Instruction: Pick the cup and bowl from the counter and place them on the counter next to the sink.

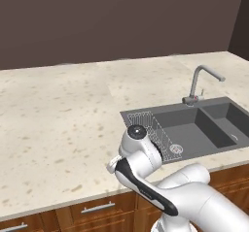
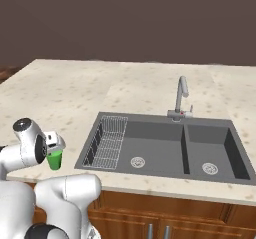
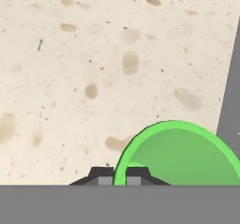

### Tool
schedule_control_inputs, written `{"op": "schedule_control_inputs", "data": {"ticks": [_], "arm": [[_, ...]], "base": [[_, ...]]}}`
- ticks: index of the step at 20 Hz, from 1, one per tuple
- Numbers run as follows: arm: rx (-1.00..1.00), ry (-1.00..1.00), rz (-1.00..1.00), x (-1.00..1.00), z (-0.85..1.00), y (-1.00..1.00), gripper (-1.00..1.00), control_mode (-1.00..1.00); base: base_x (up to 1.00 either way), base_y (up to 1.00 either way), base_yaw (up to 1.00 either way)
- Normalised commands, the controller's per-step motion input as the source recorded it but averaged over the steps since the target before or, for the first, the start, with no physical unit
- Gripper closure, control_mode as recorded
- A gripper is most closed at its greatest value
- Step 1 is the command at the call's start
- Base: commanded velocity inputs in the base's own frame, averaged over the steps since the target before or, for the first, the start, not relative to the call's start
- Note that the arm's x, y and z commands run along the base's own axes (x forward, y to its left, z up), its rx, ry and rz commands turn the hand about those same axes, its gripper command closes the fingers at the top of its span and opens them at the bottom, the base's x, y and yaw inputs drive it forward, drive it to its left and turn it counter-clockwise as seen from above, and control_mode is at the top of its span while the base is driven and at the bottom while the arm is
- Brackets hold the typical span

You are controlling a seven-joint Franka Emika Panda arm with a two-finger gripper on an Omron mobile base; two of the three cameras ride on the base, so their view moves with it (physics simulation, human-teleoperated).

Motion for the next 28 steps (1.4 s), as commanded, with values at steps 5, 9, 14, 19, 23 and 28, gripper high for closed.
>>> {"op": "schedule_control_inputs", "data": {"ticks": [5, 9, 14, 19, 23, 28], "arm": [[0.00, 0.00, 0.00, 0.00, 0.00, 0.00, -1.00, -1.00], [0.00, 0.00, 0.00, 0.00, 0.00, 0.00, -1.00, -1.00], [0.00, 0.00, 0.00, 0.00, 0.03, 0.00, -1.00, -1.00], [0.00, 0.00, 0.00, 0.05, 0.52, 0.00, -1.00, -1.00], [0.00, -0.02, 0.01, 0.00, 0.80, 0.00, -1.00, -1.00], [0.01, 0.00, 0.02, -0.29, 0.79, 0.00, -1.00, -1.00]], "base": [[0.00, 0.00, 0.00], [0.00, 0.00, 0.00], [0.00, 0.00, 0.00], [0.00, 0.00, 0.00], [0.00, 0.00, 0.00], [0.00, 0.00, 0.00]]}}
